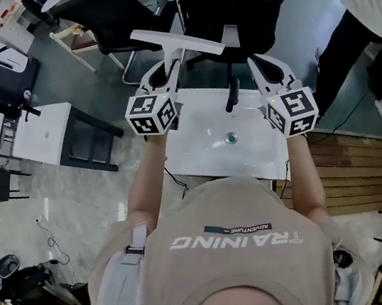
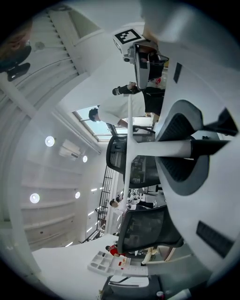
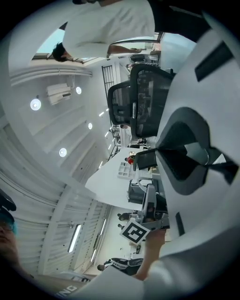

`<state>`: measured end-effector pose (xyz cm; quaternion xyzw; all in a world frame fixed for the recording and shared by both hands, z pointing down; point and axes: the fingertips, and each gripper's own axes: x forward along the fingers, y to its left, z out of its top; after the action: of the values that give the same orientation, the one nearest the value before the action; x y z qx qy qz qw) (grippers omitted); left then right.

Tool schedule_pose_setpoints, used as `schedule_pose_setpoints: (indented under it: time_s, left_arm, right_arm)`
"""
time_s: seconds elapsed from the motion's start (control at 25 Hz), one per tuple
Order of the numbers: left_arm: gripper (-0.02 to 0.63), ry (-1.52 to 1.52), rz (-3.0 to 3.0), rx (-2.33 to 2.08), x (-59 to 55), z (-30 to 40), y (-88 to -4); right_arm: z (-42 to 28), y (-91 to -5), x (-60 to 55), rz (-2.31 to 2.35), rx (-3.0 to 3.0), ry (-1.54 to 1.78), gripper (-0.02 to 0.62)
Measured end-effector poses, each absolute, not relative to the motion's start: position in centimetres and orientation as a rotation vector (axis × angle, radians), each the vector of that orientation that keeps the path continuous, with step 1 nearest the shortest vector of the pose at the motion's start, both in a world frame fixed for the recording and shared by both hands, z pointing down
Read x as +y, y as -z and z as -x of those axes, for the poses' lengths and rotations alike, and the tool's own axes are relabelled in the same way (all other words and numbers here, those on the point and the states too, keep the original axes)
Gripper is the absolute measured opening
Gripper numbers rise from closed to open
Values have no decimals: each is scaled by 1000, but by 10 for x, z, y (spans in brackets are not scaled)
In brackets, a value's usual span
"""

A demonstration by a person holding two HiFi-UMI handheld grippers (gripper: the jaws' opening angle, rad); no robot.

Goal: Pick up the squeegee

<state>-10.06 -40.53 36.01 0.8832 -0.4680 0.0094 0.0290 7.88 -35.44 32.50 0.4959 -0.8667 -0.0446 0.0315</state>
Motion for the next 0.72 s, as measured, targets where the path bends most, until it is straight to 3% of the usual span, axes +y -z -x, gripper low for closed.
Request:
schedule_pose_setpoints:
  time_s: [0.72]
  left_arm:
    - [81,41,-2815,-1535,-397,75,-292]
  right_arm:
    - [-86,-278,-344,-1513,-2702,221,35]
